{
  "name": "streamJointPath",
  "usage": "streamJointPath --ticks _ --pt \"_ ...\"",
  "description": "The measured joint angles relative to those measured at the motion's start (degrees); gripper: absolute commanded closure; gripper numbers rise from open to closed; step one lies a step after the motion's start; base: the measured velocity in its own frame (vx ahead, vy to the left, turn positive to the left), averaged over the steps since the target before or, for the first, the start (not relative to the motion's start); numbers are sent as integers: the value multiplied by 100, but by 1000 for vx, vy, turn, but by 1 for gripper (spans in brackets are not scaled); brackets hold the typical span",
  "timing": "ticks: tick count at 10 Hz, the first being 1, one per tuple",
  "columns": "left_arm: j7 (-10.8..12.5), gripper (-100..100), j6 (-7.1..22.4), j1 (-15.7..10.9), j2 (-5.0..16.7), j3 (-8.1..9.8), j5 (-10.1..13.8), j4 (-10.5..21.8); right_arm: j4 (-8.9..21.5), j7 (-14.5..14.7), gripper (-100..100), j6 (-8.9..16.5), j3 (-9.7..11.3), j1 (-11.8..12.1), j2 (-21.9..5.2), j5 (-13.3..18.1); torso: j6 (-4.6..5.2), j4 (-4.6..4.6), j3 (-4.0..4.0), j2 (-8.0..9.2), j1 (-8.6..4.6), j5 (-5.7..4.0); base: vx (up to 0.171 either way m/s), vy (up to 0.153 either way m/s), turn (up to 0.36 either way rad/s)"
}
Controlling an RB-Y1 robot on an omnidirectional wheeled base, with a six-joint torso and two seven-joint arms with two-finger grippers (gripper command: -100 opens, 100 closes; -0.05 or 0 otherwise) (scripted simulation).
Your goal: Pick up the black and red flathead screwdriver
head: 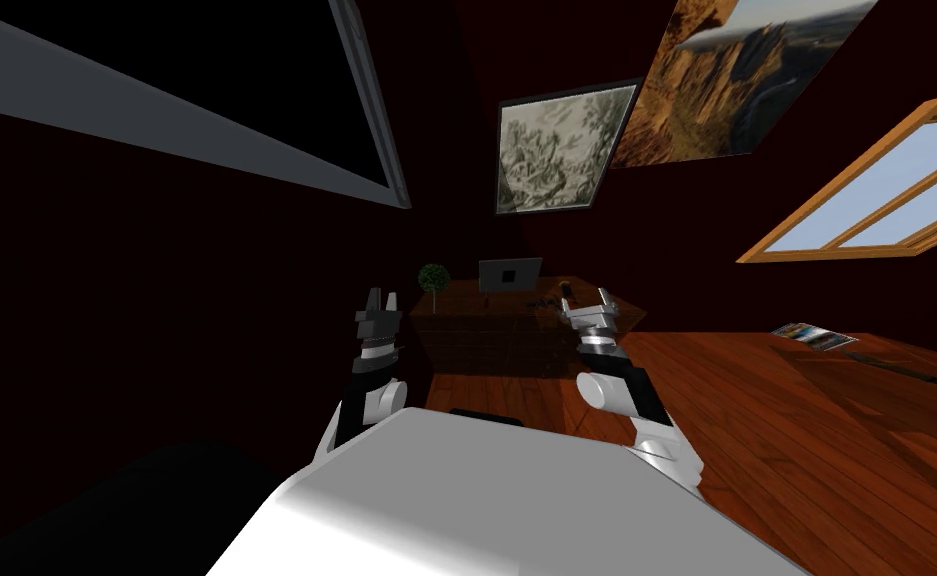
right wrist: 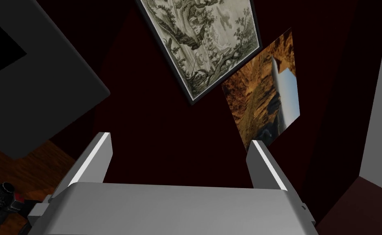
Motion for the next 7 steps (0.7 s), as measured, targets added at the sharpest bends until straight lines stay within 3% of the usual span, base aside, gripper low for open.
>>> streamJointPath --ticks 7 --pt "0 0 0 0 0 0 0 0 865 -620 -100 473 -129 -828 -73 -624 1 -2 -4 -7 -2 0 -20 41 -30"
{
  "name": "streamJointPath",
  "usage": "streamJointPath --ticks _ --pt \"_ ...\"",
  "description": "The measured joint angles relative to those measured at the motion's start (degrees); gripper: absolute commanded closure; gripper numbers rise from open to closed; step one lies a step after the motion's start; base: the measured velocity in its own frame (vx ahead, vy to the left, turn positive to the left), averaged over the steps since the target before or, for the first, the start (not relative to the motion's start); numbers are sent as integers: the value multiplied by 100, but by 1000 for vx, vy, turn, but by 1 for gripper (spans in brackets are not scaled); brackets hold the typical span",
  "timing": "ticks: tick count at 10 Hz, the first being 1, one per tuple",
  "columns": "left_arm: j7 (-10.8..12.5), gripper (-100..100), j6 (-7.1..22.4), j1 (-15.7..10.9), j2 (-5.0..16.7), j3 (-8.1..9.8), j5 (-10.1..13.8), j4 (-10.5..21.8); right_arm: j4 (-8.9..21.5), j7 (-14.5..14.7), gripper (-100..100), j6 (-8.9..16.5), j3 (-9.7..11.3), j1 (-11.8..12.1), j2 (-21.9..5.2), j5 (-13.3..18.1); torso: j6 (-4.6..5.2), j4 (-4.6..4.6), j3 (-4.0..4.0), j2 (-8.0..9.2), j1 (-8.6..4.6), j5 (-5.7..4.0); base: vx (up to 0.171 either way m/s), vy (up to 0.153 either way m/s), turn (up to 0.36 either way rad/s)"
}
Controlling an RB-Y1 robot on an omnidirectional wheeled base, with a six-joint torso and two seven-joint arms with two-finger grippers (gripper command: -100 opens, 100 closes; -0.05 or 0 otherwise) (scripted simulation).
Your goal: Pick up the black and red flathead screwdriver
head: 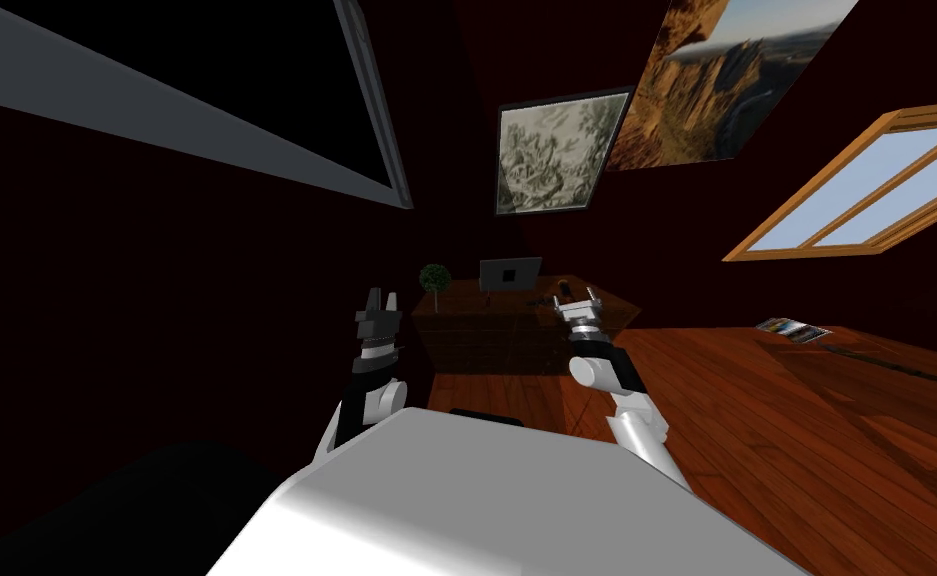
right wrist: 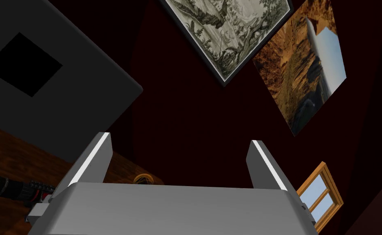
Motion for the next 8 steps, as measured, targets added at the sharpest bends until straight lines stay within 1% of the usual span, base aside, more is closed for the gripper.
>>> streamJointPath --ticks 2,3,4,5,6,7,8 --pt "0 0 0 0 0 0 0 0 286 -234 -100 107 -25 -254 -35 -213 0 1 2 3 4 1 -20 37 -11" --pt "0 0 0 0 0 0 0 0 396 -265 -100 102 -14 -300 -32 -229 0 0 0 0 -3 0 -15 39 -44" --pt "0 0 0 0 0 0 0 0 556 -357 -100 184 -43 -484 -25 -342 0 0 -1 -2 1 0 -16 44 -21" --pt "0 0 0 0 0 0 0 0 692 -454 -100 243 -59 -578 -57 -423 0 0 -1 -1 1 0 -23 51 -34" --pt "0 0 0 0 0 0 0 0 849 -580 -100 327 -80 -747 -55 -550 -1 0 0 0 5 1 -18 51 -18" --pt "0 0 0 0 0 0 0 0 974 -664 -100 393 -88 -836 -46 -618 0 0 0 0 5 1 -29 57 -32" --pt "0 0 0 0 0 0 0 0 1154 -793 -100 457 -96 -1010 -61 -747 0 1 1 2 8 2 -26 50 -16"
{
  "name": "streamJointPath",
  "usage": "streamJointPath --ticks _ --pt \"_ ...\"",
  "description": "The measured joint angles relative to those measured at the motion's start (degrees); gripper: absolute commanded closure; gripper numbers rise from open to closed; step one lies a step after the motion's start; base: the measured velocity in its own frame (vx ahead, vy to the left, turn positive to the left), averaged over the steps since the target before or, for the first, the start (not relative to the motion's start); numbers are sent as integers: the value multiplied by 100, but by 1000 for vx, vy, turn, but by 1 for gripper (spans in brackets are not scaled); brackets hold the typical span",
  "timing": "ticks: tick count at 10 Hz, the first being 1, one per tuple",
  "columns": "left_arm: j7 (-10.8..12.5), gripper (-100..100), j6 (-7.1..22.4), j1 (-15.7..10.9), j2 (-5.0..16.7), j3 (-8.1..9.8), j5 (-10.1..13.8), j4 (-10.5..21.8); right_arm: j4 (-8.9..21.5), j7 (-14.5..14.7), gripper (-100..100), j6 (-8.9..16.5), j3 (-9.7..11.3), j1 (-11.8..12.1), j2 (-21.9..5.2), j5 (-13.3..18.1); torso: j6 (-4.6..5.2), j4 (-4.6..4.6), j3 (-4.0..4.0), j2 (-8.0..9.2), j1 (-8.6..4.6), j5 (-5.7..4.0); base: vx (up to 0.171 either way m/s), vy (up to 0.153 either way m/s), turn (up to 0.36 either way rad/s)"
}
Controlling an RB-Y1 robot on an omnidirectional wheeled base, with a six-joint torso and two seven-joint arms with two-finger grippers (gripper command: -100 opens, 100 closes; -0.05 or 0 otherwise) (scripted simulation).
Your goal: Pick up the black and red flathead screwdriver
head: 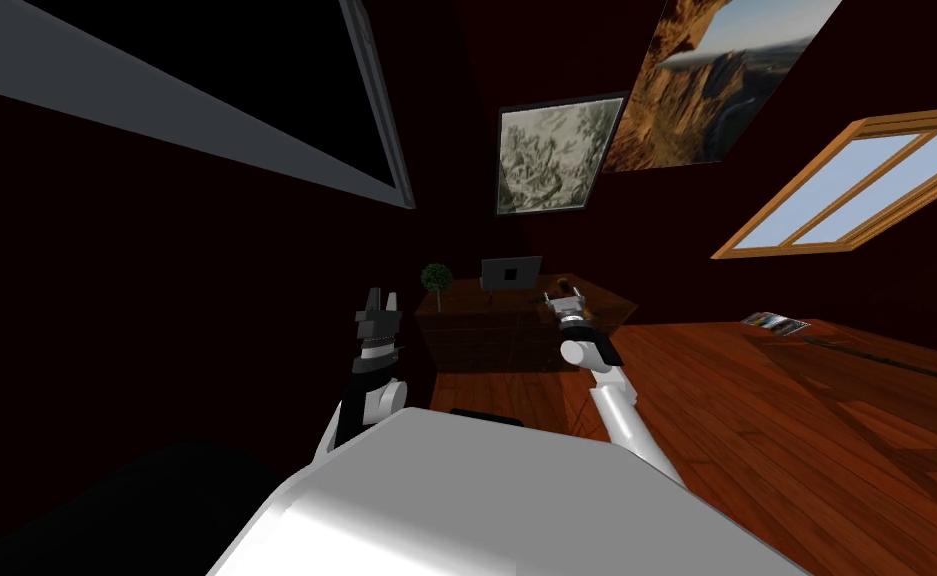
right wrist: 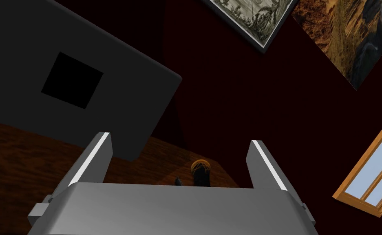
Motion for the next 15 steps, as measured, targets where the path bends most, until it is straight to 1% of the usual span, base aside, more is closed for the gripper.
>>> streamJointPath --ticks 1,2,3,4,5,6,7,9,10,11,12,13,14,15 --pt "0 0 0 0 0 0 0 0 125 -86 -100 64 -13 -106 12 -67 0 0 0 0 -2 0 -10 28 2" --pt "0 0 0 0 0 0 0 0 230 -124 -100 77 -10 -150 -8 -96 1 -1 -1 -3 -10 -2 -16 49 -27" --pt "0 0 0 0 0 0 0 0 371 -221 -100 157 -40 -320 -4 -201 0 -1 -2 -4 -3 -1 -19 45 -17" --pt "0 0 0 0 0 0 0 0 585 -307 -100 158 -10 -443 -19 -266 0 -1 -2 -3 -5 -1 -25 66 -17" --pt "0 0 0 0 0 0 0 0 741 -420 -100 244 -40 -614 0 -377 0 0 -1 -2 3 1 -15 57 -15" --pt "0 0 0 0 0 0 0 0 878 -494 -100 320 -54 -717 23 -433 1 -1 -1 -3 1 1 -4 22 0" --pt "0 0 0 0 0 0 0 0 999 -540 -100 322 -40 -766 -21 -472 2 -1 -3 -5 -11 -2 -14 40 -14" --pt "0 0 0 0 0 0 0 0 1258 -697 -100 478 -98 -1034 22 -609 1 -1 -2 -4 -5 -1 -10 32 -5" --pt "0 0 0 0 0 0 0 0 1331 -728 -100 497 -90 -1058 6 -634 2 -1 -3 -5 -13 -2 -10 41 -17" --pt "0 0 0 0 0 0 0 0 1491 -835 -100 515 -67 -1212 -17 -740 1 -1 -3 -6 -7 -1 -9 45 -8" --pt "0 0 0 0 0 0 0 0 1626 -907 -100 563 -83 -1307 0 -786 1 -2 -3 -6 -5 -1 -5 21 1" --pt "0 0 0 0 0 0 0 0 1743 -939 -100 564 -68 -1353 -17 -811 2 -2 -3 -6 -13 -2 -8 41 -11" --pt "0 0 0 0 0 0 0 0 1820 -1019 -100 665 -117 -1486 4 -885 1 -1 -3 -6 -6 -1 -8 42 -7" --pt "0 0 0 0 0 0 0 0 1985 -1107 -100 681 -77 -1584 -37 -961 2 -2 -3 -6 -7 -1 -3 18 0"
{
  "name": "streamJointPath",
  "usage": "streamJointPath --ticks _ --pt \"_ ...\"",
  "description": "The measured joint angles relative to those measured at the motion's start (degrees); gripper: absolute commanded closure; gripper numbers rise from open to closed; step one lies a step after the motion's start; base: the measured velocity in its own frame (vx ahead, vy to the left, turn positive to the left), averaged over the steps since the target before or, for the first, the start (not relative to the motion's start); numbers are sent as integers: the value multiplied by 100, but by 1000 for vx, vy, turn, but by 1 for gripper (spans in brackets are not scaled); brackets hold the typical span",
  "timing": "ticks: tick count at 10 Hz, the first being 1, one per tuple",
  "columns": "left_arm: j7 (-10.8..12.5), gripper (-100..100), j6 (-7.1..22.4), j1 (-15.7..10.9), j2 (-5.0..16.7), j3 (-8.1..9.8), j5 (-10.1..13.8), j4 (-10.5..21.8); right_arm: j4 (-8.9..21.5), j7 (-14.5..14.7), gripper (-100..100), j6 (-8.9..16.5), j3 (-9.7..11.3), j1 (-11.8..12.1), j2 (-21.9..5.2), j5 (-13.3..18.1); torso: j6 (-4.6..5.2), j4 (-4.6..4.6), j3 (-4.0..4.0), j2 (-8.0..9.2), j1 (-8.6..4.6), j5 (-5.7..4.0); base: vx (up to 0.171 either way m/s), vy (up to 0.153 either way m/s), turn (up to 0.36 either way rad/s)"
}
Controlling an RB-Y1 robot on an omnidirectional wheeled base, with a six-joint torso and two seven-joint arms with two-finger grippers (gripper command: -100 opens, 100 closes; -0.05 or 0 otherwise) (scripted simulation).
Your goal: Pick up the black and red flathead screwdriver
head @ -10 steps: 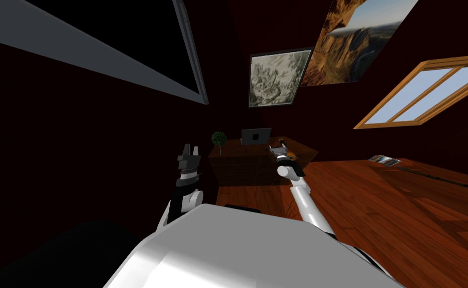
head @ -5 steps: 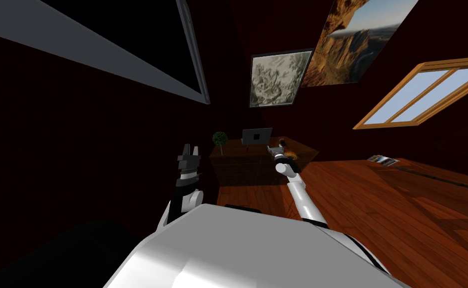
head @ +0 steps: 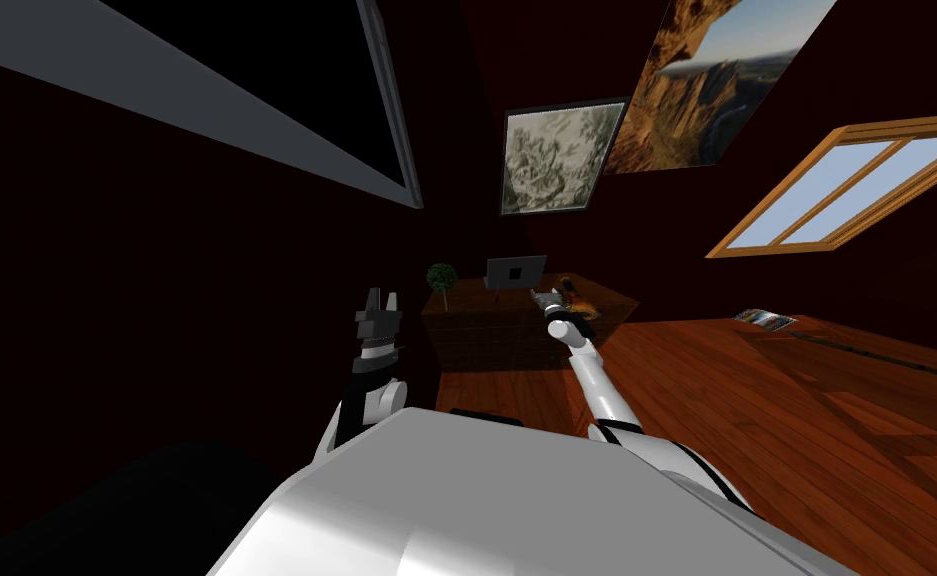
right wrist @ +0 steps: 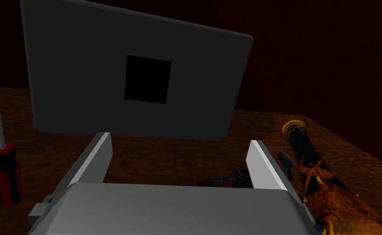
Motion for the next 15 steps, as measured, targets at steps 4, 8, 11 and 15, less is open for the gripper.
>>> streamJointPath --ticks 4,8,11,15 --pt "0 0 0 0 0 0 0 0 588 -291 -100 129 13 -441 -11 -238 -1 0 -2 -5 3 1 1 41 -6" --pt "0 0 0 0 0 0 0 0 1159 -539 -100 249 22 -817 -23 -416 1 -1 -2 -2 -2 -1 0 33 -1" --pt "0 0 0 0 0 0 0 0 1665 -731 -100 267 122 -1127 -69 -601 2 -1 -2 -4 -8 -2 7 31 2" --pt "0 0 0 0 0 0 0 0 2381 -998 -100 360 199 -1618 -93 -833 1 -2 -4 -6 -3 -1 11 35 5"
